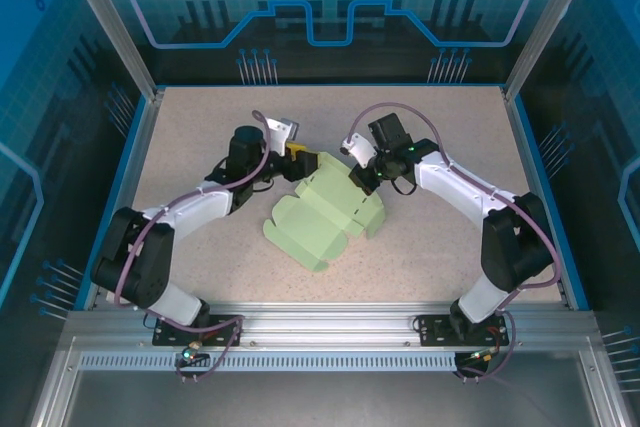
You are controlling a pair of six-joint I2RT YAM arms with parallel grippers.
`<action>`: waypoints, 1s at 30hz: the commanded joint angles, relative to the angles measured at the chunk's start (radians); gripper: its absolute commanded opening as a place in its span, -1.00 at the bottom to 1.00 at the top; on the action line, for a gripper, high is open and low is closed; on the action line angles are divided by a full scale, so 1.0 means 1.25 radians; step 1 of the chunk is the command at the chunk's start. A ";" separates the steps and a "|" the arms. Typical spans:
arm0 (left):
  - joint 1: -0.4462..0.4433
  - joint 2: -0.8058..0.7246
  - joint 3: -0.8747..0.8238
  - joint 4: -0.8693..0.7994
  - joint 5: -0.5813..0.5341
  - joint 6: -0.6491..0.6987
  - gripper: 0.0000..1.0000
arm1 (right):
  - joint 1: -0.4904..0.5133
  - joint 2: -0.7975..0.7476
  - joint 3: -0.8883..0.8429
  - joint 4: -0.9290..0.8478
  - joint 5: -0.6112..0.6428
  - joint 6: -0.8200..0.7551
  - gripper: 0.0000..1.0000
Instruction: Fold the paper box
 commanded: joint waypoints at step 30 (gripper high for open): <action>-0.005 -0.101 -0.072 -0.014 0.073 -0.050 0.18 | 0.051 -0.043 -0.005 0.018 0.131 -0.017 -0.95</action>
